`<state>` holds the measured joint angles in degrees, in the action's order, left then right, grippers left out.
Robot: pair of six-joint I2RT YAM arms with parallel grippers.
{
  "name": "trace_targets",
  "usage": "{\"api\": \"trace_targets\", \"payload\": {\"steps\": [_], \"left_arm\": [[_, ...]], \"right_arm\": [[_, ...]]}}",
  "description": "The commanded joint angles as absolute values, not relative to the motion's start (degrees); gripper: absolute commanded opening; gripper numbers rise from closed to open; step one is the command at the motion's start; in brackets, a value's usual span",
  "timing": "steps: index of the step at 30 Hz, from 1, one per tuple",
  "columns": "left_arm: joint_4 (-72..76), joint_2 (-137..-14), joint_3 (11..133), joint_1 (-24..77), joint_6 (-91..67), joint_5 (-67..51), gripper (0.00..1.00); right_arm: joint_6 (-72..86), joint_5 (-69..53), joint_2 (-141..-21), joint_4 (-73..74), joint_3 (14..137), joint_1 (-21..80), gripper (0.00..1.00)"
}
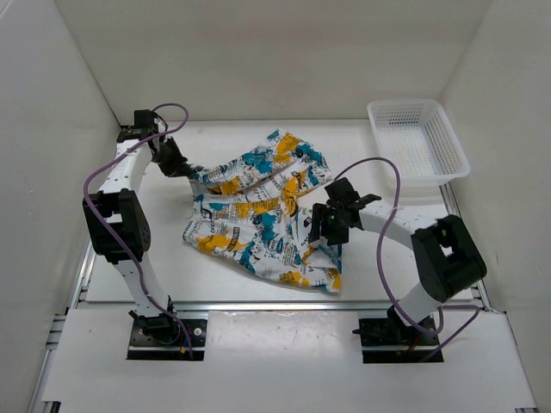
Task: Fold and stack the shorts
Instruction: Flatten the shorts out
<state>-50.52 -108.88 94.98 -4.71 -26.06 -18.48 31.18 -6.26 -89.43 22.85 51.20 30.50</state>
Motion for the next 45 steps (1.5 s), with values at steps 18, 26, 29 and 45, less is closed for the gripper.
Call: {"api": "trace_targets", "payload": {"steps": [18,26,29,45], "left_arm": [[-49.8,-105.5,93.4,-6.0,-24.3,-19.0,0.10],[-49.8,-105.5,92.9,-6.0,-23.3,-19.0,0.10],[-49.8,-105.5,92.9,-6.0,-22.8,-19.5,0.10],[-49.8,-106.0,92.9,-6.0,-22.2,-20.0,0.10]], "right_arm": [[32.3,5.1,-90.7,22.4,55.9,30.8,0.00],[27.4,8.0,-91.8,26.6,64.0,25.7,0.00],[27.4,11.3,-96.0,27.7,68.0,24.4,0.01],[28.8,24.8,-90.5,32.1,74.7,27.8,0.05]]}}
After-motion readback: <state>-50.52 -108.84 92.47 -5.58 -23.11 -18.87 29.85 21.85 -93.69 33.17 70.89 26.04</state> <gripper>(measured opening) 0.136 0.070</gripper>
